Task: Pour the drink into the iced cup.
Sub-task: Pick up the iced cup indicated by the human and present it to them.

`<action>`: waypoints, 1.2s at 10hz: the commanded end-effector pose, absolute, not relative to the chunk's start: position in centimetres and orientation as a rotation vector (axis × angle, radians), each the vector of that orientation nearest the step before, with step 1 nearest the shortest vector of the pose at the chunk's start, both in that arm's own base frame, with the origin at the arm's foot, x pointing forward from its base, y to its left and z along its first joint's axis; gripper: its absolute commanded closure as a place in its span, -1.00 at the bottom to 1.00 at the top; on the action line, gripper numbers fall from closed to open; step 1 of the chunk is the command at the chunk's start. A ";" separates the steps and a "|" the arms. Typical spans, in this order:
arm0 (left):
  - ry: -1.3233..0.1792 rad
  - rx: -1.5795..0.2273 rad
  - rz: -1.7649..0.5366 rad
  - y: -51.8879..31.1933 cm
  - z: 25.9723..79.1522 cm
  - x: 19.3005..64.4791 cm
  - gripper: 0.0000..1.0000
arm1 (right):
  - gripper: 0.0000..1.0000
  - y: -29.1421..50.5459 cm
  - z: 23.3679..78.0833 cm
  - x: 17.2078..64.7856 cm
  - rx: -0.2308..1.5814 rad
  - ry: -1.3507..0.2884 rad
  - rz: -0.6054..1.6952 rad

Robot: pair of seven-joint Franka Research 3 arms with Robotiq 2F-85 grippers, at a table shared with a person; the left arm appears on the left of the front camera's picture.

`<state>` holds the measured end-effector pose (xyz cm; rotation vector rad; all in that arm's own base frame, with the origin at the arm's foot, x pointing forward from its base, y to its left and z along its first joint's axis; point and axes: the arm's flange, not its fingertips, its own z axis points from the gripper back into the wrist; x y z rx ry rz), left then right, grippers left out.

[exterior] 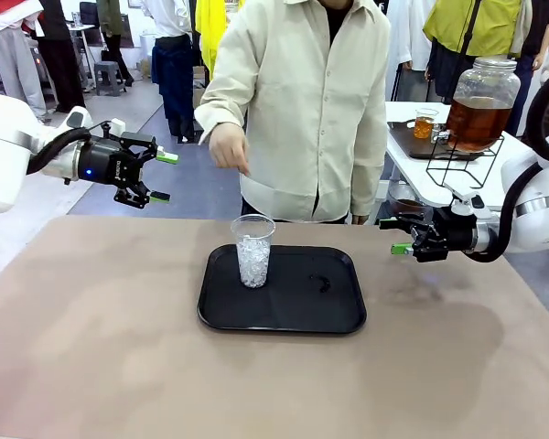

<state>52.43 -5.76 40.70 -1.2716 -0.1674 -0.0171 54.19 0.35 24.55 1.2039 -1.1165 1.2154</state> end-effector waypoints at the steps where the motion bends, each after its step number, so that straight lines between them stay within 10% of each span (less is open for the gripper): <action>1: -0.170 -1.273 -0.021 -5.8 40.8 52.4 -1.00 | -1.00 0.5 24.8 54.2 1.205 -1.110 1.215; 12: -0.170 -1.273 -0.021 -5.8 40.8 52.4 -1.00 | -1.00 0.5 24.8 54.2 1.205 -1.110 1.215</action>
